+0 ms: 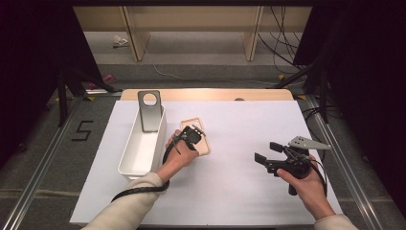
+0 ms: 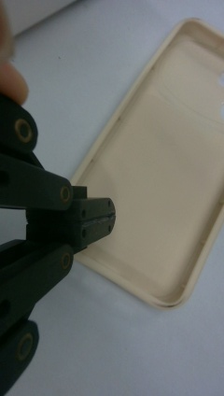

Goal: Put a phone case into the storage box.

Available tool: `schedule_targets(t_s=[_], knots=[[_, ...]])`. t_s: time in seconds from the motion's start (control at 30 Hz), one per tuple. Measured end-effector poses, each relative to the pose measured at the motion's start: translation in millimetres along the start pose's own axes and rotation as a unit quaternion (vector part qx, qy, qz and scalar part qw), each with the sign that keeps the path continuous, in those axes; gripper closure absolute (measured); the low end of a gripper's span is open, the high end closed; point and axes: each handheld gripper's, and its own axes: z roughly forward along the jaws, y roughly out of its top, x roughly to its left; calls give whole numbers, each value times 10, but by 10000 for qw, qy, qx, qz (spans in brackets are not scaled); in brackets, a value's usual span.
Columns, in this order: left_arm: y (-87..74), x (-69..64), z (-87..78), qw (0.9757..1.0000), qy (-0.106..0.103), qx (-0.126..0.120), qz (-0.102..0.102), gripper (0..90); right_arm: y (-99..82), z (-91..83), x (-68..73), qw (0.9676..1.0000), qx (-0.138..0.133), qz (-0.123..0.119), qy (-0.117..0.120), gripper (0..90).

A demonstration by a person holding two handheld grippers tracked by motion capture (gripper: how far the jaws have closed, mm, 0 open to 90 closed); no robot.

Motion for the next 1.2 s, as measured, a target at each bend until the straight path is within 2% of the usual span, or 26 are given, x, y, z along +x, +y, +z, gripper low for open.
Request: schedule_targets(t_s=[0.1,0.27,0.53,0.63,0.83,0.9,1.03,1.1,1.2], knots=[[-8,34,-9,9999,75,135,52,898,-1,0,-1,10000,3,6,-7,165],[-19,78,-9,9995,178,272,12,898,-1,0,-3,10000,2,13,-3,165],[-41,156,-1,9990,250,349,-147,898,-3,1,-5,10000,6,20,-5,165],[-54,192,1,9986,334,386,-122,898,-2,-2,-3,10000,4,18,-5,165],[-67,212,0,9988,344,321,-94,894,-2,2,-2,10000,8,11,-4,165],[-73,206,-11,9990,375,233,-107,874,-2,0,-1,10000,8,11,-2,165],[-85,176,-123,9994,324,-138,66,795,-4,1,-5,10000,11,17,-6,165],[-100,157,-198,9987,111,-481,107,731,-4,1,-3,10000,15,10,-7,165],[-143,138,-304,9948,-355,-950,-11,566,-2,-3,-2,10000,9,8,-12,165]])
